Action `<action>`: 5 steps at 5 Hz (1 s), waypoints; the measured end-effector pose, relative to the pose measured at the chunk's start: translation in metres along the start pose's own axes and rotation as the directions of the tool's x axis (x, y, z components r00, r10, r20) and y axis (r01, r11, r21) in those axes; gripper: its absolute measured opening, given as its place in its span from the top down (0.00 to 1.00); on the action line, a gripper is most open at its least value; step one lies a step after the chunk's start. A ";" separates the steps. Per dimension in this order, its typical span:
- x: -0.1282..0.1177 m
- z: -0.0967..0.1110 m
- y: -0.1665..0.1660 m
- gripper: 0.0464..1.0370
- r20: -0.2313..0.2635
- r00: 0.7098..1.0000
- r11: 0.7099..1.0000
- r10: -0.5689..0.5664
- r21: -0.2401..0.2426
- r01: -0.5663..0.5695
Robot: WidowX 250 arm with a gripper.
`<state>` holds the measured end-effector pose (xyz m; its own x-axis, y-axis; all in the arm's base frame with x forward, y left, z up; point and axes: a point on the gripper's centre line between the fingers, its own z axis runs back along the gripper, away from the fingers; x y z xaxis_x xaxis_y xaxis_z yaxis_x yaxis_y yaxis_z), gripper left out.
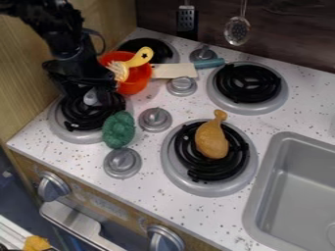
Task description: Put the orange pot in between the left top and left bottom burners
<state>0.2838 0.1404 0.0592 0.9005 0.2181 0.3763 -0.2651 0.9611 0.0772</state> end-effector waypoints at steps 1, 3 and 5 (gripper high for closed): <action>0.009 0.008 0.000 0.04 0.008 1.000 1.000 -0.013 0.019 0.013; 0.025 0.024 -0.012 0.04 -0.022 0.999 0.998 -0.049 0.028 0.050; 0.053 0.038 -0.038 0.04 -0.057 0.991 0.992 -0.123 -0.024 0.122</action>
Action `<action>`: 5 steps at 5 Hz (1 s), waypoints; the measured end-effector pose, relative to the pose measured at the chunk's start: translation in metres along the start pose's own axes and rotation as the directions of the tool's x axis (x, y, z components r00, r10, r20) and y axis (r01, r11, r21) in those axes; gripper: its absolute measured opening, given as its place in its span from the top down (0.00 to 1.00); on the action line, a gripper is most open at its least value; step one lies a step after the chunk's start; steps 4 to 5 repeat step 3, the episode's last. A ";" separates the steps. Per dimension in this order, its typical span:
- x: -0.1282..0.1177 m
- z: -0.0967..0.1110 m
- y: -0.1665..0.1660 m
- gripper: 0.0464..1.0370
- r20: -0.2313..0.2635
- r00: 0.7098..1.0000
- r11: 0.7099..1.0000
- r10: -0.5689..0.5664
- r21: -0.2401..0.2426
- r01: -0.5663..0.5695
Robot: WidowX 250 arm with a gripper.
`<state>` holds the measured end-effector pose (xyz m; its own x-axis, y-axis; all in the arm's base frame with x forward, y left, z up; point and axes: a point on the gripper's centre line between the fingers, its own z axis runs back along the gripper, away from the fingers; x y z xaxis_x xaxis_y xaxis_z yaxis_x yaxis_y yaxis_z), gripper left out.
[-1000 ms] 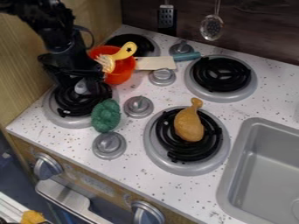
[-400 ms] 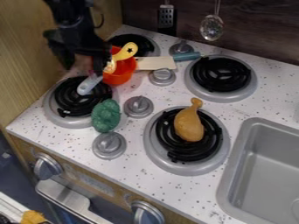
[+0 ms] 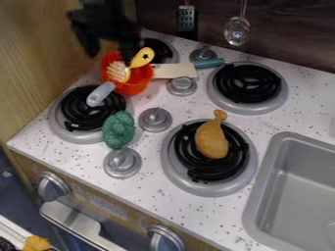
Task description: Put the orange pot in between the left top and left bottom burners
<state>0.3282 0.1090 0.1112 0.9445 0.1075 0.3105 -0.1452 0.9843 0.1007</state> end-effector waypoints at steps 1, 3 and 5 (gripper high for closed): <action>0.014 0.006 -0.012 0.04 0.006 0.998 0.998 -0.060 0.003 0.060; 0.014 0.007 -0.050 0.04 -0.026 0.998 0.997 -0.064 -0.040 0.063; 0.014 0.007 -0.050 0.04 -0.026 0.998 0.997 -0.064 -0.040 0.063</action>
